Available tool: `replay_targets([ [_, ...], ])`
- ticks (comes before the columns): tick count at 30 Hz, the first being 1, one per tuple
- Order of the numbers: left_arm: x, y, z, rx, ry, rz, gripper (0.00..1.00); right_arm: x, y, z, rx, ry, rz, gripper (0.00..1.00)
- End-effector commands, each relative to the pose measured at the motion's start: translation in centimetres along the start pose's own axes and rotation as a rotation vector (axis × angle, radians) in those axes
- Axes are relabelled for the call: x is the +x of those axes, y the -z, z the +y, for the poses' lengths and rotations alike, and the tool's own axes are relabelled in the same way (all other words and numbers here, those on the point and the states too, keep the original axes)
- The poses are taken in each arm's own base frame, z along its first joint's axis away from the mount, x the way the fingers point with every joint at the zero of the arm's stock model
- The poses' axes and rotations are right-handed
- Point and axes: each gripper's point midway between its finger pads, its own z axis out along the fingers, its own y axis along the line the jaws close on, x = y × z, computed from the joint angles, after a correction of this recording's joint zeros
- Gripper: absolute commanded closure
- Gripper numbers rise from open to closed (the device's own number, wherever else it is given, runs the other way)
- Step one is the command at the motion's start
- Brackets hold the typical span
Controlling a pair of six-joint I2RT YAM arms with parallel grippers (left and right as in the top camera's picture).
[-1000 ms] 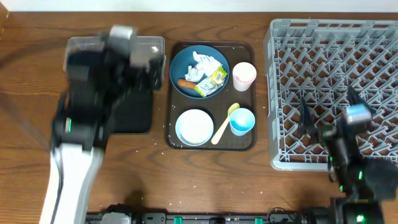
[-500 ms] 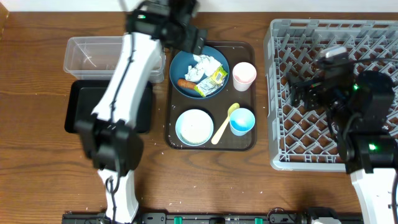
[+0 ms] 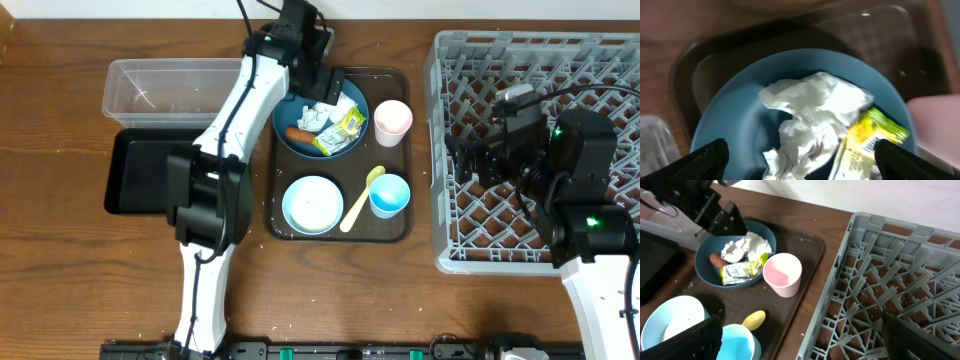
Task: Sort waste into correct bins and load items into the dishwasher rack
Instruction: 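Reach the left gripper into the blue bowl and grasp the white tissue, then carry the tissue left and drop it into the clear plastic bin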
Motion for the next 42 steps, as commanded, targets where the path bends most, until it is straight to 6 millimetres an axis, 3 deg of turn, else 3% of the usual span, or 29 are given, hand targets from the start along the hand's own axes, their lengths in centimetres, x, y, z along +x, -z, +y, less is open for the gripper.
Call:
replay_targets([
  [1,0.8,-2.2,0.8,-0.051,0.127,0.032,0.08,-0.6,0.2,0.3,-0.014,-0.003,-0.011,0.01],
  [6,1.8,-4.4,1.0,-0.093,0.181,0.055,0.16,-0.1,0.2,0.4,-0.016,-0.009,0.006,0.02],
  [15,2.4,-6.6,0.2,-0.134,0.151,0.061,0.33,0.5,0.2,0.4,-0.019,-0.018,0.030,0.04],
  [17,2.9,-7.3,0.0,-0.135,0.146,0.076,0.42,0.5,0.2,0.4,-0.019,-0.019,0.032,0.05],
  [19,3.4,-7.8,-0.2,-0.135,0.142,0.090,0.59,0.5,0.2,0.4,-0.018,-0.019,0.033,0.05],
  [25,3.7,-7.9,-0.6,-0.133,0.136,0.097,0.94,0.6,0.2,0.4,-0.015,-0.020,0.037,0.07],
  [28,3.3,-7.6,-0.6,-0.132,0.136,0.085,0.94,0.6,0.2,0.4,-0.015,-0.020,0.037,0.08],
  [31,1.8,-5.8,-0.6,-0.125,0.139,0.040,0.94,0.6,0.2,0.4,-0.015,-0.021,0.037,0.09],
  [34,-0.4,-2.6,-0.9,-0.114,0.140,-0.033,0.94,0.6,0.2,0.4,-0.016,-0.021,0.037,0.09],
  [39,-3.8,5.1,-1.8,-0.091,0.139,-0.177,0.94,0.6,0.2,0.4,-0.016,-0.021,0.036,0.09],
  [42,-4.8,9.2,-1.9,-0.084,0.142,-0.238,0.94,0.6,0.2,0.4,-0.016,-0.021,0.036,0.10],
])
